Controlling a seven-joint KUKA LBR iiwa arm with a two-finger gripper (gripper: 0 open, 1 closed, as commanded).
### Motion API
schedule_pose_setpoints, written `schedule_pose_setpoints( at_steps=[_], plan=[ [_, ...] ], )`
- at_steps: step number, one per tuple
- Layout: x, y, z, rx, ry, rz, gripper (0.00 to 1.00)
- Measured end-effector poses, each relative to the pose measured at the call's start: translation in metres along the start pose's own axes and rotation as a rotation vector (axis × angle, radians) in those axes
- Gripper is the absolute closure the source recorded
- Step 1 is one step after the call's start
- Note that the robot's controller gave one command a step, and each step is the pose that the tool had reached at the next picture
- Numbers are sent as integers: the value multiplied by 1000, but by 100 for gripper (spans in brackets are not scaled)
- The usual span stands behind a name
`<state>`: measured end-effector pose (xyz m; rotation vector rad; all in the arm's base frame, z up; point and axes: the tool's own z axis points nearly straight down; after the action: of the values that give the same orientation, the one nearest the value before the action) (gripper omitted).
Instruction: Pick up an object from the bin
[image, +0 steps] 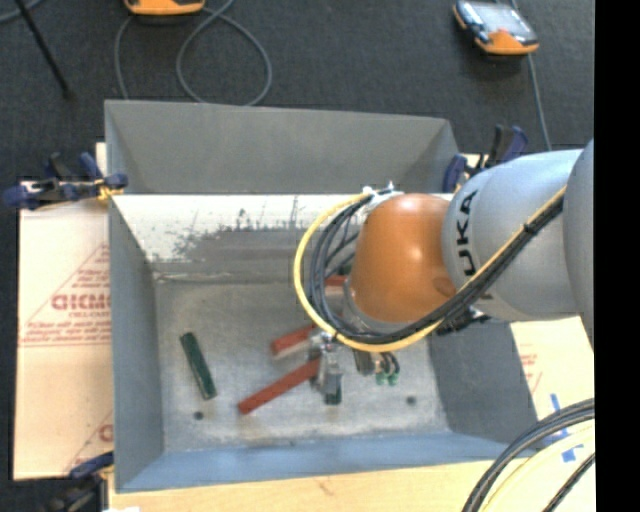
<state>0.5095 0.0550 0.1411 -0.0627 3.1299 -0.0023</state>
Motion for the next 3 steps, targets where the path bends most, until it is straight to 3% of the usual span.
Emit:
schedule_pose_setpoints(
  at_steps=[1,2,3],
  plan=[
    [3,2,4,-2,9,-1,0],
    [-18,32,72,-3,1,-43,0],
    [-19,31,68,-4,-2,-39,100]
  ],
)
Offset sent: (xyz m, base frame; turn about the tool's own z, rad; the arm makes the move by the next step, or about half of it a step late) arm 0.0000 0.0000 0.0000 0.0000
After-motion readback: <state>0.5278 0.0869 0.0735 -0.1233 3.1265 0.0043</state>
